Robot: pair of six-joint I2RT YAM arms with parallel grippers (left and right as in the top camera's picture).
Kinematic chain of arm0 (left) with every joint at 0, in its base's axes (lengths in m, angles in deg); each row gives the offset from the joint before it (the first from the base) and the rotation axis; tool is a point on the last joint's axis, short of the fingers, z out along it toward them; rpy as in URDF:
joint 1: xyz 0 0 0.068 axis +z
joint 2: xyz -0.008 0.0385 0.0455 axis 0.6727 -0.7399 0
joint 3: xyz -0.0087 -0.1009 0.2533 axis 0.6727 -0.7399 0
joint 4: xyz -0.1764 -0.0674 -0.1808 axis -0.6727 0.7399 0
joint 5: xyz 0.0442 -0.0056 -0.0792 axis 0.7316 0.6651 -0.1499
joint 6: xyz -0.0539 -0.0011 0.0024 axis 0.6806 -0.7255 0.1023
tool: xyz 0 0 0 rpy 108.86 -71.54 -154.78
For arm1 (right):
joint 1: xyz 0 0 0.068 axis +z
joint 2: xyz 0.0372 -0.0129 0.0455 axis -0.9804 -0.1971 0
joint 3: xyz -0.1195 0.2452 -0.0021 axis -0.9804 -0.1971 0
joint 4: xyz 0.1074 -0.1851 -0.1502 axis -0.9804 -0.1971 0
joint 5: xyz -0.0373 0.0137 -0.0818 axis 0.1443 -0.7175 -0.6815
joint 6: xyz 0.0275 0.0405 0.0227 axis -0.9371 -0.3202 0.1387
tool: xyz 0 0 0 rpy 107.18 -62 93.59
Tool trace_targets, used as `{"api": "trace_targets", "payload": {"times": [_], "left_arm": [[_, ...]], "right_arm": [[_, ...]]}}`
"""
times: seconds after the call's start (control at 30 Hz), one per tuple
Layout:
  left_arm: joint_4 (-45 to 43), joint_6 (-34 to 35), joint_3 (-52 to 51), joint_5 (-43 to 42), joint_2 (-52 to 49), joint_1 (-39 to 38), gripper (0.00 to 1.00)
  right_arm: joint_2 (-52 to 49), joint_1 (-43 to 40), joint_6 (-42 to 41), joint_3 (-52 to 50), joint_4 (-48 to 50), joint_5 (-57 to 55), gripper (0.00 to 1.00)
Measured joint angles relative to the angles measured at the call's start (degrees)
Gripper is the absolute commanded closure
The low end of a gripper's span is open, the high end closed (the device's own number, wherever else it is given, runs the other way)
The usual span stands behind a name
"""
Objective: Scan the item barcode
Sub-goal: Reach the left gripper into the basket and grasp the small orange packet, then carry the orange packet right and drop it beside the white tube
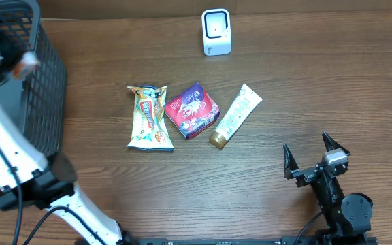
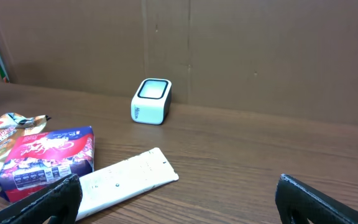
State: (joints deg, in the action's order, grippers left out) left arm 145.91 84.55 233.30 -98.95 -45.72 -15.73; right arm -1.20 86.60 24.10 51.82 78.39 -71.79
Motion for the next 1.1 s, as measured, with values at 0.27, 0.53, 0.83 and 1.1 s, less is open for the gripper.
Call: {"api": "trace_targets", "payload": {"times": [0.27, 0.53, 0.83, 1.1], "left_arm": [[-0.1, -4.2, -2.1, 0.3, 0.2, -23.3, 0.96], [-0.7, -2.7, -12.0, 6.7, 0.2, -43.9, 0.96], [-12.1, 1.0, -22.4, 10.7, 0.2, -60.1, 0.96], [-25.7, 6.4, -38.6, 16.9, 0.4, -68.2, 0.96]], "right_arm": [[0.0, 0.0, 0.0, 0.0, 0.0, 0.0, 0.0], [0.0, 0.0, 2.1, 0.0, -0.3, -1.6, 0.0], [0.0, 0.0, 2.4, 3.4, -3.8, -1.5, 0.0], [0.0, 0.0, 2.6, 23.7, -29.2, -2.2, 0.0]]}}
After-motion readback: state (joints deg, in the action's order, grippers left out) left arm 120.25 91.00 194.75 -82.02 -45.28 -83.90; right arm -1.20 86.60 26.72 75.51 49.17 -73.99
